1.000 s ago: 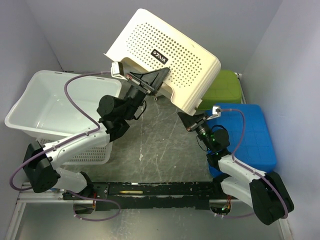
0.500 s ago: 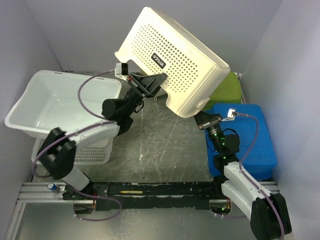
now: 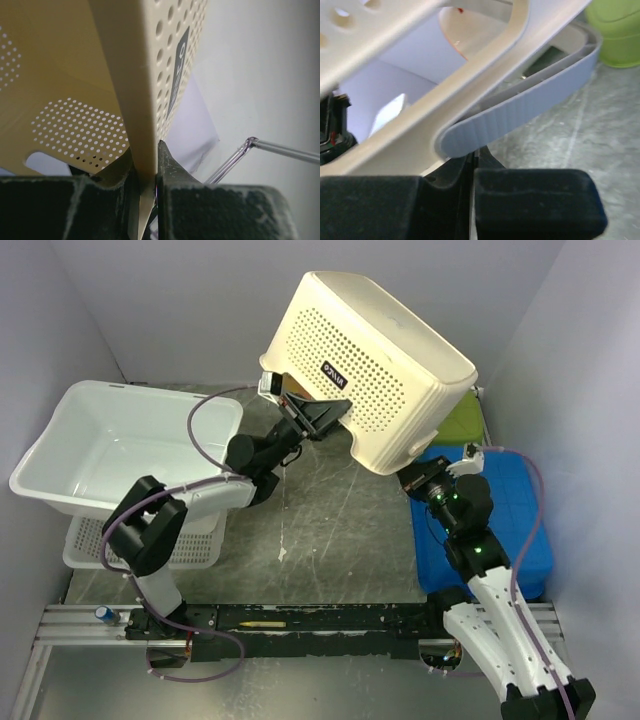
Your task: Turn the large container upside down
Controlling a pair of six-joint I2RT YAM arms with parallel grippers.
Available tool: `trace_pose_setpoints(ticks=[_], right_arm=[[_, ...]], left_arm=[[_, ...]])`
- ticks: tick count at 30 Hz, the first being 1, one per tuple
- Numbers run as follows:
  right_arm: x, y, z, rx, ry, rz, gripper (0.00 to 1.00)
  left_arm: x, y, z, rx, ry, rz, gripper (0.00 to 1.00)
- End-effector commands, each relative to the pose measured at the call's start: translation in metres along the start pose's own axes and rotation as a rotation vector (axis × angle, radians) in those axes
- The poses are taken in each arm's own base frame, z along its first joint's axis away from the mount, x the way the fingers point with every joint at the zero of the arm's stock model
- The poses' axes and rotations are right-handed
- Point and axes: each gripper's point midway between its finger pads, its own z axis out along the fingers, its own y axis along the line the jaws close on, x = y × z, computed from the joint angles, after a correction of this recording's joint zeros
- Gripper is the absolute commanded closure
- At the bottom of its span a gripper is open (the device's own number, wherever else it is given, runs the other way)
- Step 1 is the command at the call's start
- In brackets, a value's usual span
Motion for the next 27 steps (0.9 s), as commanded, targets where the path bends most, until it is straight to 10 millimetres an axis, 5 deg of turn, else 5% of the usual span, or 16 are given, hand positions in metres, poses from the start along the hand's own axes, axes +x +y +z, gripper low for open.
trace_pose_setpoints(ticks=[1,7,15,27], right_arm=[[-0.032,-0.030,-0.030,0.261,-0.065,-0.192,1.00],[-0.033,-0.046,-0.056,0.295,-0.106,-0.240,1.00],[-0.012,-0.061,-0.056,0.314,-0.033,-0.229,1.00],[-0.050,-0.041,-0.064,0.329,-0.143,-0.302,1.00]], left_arm=[[0.068,-0.080,-0.050,0.326,0.286,0.095,0.93],[0.105,-0.068,-0.076,0.293,0.406,0.117,0.93],[0.143,-0.031,-0.113,0.180,0.470,0.082,0.93],[0.178,0.000,-0.159,0.070,0.577,0.040,0.93]])
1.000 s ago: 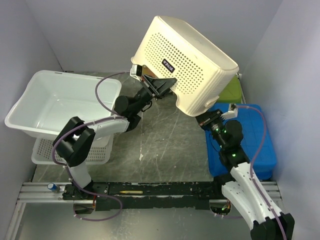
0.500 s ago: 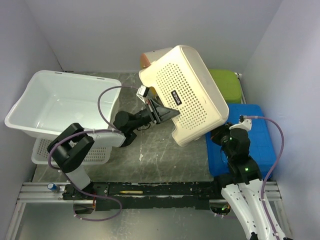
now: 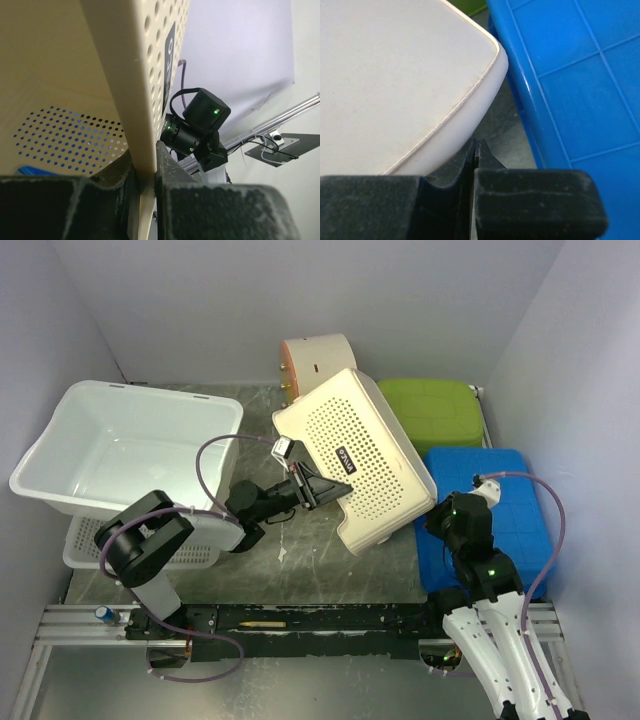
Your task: Turn the large container upside down
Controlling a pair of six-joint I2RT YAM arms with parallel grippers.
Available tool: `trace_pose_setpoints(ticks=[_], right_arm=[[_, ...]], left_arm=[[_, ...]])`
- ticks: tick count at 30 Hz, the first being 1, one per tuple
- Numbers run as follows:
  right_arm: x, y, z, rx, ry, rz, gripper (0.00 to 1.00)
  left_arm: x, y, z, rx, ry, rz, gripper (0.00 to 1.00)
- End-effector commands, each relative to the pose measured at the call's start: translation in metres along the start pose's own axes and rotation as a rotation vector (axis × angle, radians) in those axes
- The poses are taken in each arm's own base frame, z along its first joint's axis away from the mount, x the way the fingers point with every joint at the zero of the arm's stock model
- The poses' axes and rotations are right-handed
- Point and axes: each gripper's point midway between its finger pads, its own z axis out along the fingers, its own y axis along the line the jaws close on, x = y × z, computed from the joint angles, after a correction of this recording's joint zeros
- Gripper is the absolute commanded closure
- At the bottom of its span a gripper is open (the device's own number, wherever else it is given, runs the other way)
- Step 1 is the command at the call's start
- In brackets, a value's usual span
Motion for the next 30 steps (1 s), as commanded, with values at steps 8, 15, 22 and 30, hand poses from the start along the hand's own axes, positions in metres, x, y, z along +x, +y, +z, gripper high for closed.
trace_pose_setpoints(ticks=[8,15,22,30], right_arm=[[-0.111,0.057,-0.043,-0.188,-0.349,0.030,1.00],[-0.121,0.066,-0.046,-0.218,-0.370,0.018,1.00],[-0.113,0.079,-0.040,-0.274,-0.326,0.000,1.00],[-0.112,0.088,-0.041,-0.315,-0.307,-0.042,0.94]], left_arm=[[0.098,-0.049,-0.057,0.265,0.322,0.049,0.93],[0.112,-0.022,-0.084,0.137,0.324,-0.022,0.93],[0.113,-0.005,-0.097,0.045,0.282,-0.065,0.28],[0.112,0.020,-0.106,-0.064,0.222,-0.114,0.01]])
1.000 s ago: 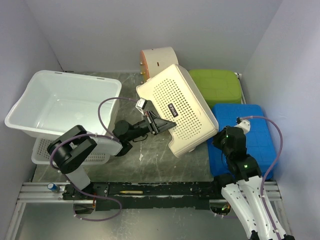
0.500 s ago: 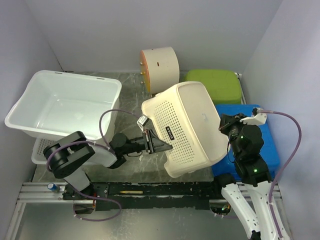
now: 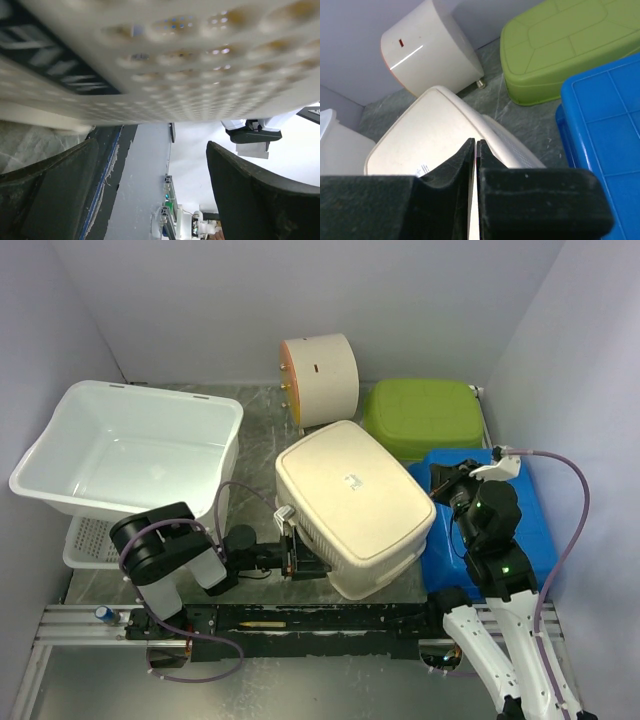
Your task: Turn the large container upside down
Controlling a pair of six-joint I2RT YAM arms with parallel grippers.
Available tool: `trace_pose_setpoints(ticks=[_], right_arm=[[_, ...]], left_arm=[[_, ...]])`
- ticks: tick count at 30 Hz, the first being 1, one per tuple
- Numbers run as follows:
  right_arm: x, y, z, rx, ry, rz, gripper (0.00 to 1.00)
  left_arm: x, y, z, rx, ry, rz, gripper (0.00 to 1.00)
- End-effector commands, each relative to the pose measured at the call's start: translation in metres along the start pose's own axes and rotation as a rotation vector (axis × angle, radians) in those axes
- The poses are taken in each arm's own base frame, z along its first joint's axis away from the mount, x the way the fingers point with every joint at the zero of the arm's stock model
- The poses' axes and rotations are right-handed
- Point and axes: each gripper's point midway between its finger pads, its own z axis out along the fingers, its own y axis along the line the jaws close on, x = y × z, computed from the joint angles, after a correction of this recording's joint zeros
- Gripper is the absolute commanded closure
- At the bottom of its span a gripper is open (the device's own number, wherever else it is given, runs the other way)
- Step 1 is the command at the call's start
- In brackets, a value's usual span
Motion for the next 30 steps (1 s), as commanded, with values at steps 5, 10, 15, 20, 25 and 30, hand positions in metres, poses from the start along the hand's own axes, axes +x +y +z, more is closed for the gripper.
trace_pose_setpoints(ticks=[5,10,15,20,25,30], right_arm=[[-0.004,0.030,-0.001,-0.153,0.030,-0.091,0.78],[0.006,0.042,0.009,-0.211,0.116,-0.173,0.60],[0.013,0.049,0.017,-0.250,0.180,-0.237,0.46],[0.028,0.049,0.032,-0.246,0.277,-0.289,0.35],[0.039,0.036,0.056,-0.166,0.362,-0.338,0.31],[0.058,0.033,0.073,-0.160,0.447,-0.351,0.31]], left_arm=[[-0.010,-0.054,-0.007,0.230,-0.084,0.151,0.01],[-0.001,-0.031,0.002,0.094,-0.042,0.153,0.01],[0.007,-0.012,0.011,-0.087,0.004,0.195,0.01],[0.015,0.005,0.009,-0.319,0.044,0.243,0.01],[0.016,0.000,-0.004,-0.474,0.031,0.285,0.01],[-0.001,-0.026,-0.015,-0.497,-0.090,0.315,0.01]])
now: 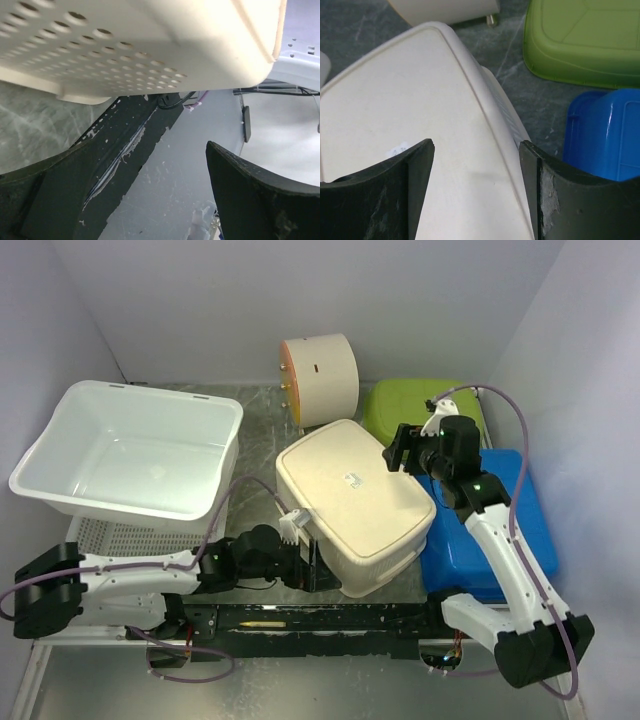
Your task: Turn the large container upside down
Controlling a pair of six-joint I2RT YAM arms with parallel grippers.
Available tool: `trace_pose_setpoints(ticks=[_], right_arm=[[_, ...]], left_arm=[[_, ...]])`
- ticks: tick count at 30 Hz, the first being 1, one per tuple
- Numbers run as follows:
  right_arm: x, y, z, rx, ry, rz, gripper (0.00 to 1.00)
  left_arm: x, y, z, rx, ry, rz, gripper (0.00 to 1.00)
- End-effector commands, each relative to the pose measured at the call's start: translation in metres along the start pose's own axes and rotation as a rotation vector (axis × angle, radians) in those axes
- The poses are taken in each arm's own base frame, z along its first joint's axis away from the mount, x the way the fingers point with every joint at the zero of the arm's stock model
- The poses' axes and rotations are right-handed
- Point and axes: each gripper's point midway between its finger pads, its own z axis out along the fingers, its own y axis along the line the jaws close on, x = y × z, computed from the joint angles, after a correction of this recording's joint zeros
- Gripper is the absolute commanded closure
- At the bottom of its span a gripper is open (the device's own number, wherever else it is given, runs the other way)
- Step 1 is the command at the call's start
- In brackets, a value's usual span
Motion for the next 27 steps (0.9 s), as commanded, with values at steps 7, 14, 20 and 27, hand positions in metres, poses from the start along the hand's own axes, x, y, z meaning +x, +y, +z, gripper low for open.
trace_pose_setpoints(ticks=[7,14,20,27], right_arm=[[0.038,0.014,0.023,-0.094,0.179,0.065,0.31],[0.071,0.025,0.009,-0.154,0.249,0.166,0.32],[0.077,0.041,-0.019,-0.223,0.266,0.226,0.35],[0.080,0.052,-0.041,-0.269,0.288,0.268,0.38]], left_arm=[[-0.083,0.005,-0.040,-0.232,-0.404,-0.052,0.01],[-0.126,-0.013,-0.029,-0.135,-0.495,-0.035,0.01],[-0.135,-0.019,-0.025,-0.089,-0.482,-0.019,0.01],[-0.152,-0.025,-0.023,-0.128,-0.471,0.051,0.01]])
